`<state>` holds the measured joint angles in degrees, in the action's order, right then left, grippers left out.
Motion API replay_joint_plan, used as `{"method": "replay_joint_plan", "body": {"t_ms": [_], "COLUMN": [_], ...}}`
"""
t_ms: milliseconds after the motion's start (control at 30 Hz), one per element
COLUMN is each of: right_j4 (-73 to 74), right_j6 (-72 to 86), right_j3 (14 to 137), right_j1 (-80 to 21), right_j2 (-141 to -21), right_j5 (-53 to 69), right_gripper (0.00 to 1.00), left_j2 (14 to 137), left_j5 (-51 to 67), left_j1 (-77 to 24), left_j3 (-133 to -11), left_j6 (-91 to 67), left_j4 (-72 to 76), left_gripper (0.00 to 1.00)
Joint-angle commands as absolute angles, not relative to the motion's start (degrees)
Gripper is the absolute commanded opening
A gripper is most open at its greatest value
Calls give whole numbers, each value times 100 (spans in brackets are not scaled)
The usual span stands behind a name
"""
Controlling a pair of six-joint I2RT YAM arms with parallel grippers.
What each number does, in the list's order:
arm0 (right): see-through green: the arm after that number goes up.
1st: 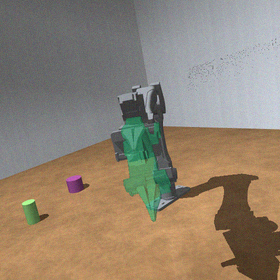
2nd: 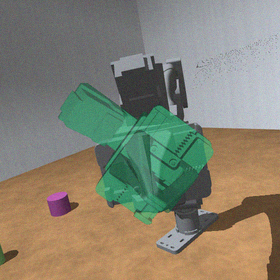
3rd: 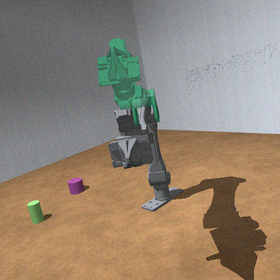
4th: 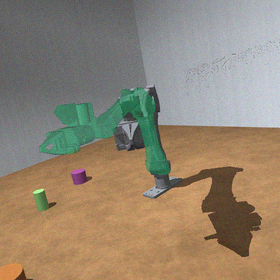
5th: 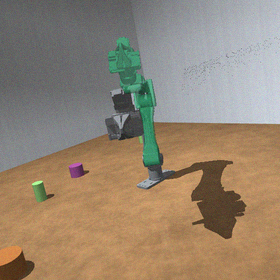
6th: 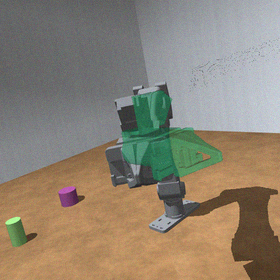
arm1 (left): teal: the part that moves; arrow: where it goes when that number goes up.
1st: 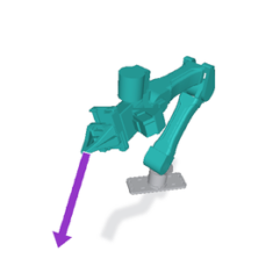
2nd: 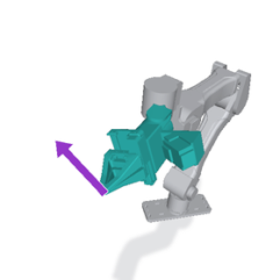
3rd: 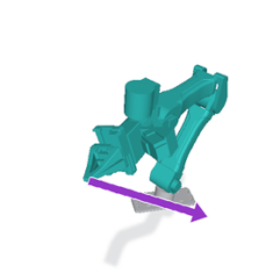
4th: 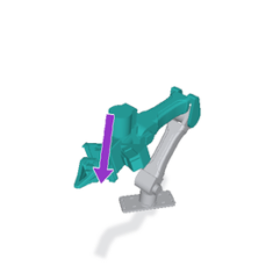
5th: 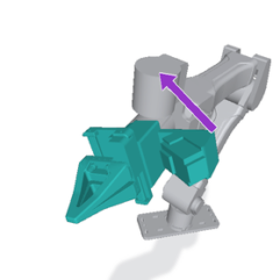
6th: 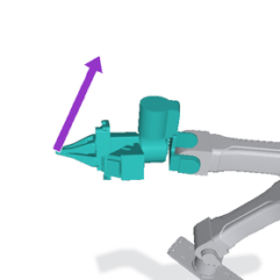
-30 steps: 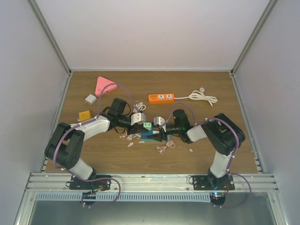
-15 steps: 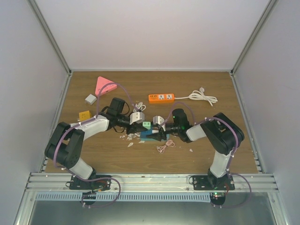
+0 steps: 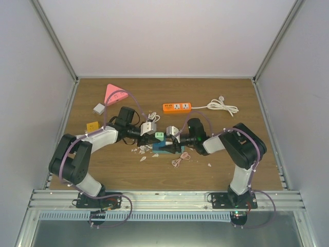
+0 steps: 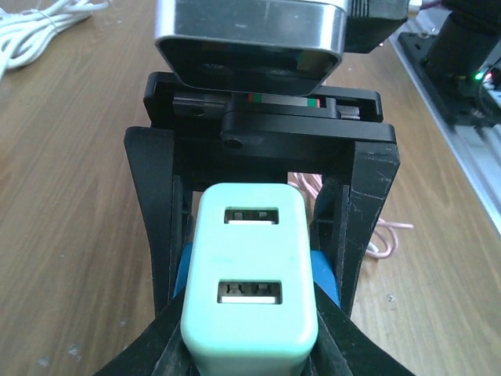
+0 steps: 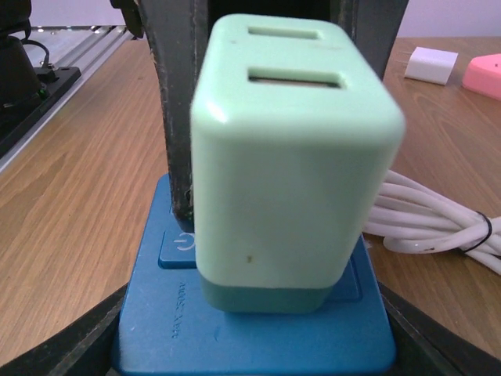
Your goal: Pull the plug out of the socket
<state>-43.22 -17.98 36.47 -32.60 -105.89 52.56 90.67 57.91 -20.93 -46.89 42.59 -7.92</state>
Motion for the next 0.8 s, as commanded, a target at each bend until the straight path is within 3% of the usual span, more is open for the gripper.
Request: {"method": "replay_joint_plan", "body": {"t_ms": [0, 167, 433, 767], "right_j4": [-3932, -3829, -3783, -3712], "right_j6": [-1855, -1854, -1863, -1880], "right_j3": [3667, 3737, 3764, 3804], "right_j1": [-3199, -3195, -3200, -3199], "right_j2": [-10838, -10897, -10916, -10936], "right_j5": [4963, 4952, 4877, 4926], "right_gripper": [22, 21, 20, 20], "left_j2": [8544, 8583, 9071, 9037], "left_j5": [5474, 5681, 7031, 6934], "left_j1": [-2027, -1911, -1667, -1212], "left_j3": [-4520, -4472, -5150, -5324], "left_j6": [4643, 4381, 3968, 4178], "left_j4": [141, 433, -664, -959], "left_gripper": [11, 12, 11, 12]}}
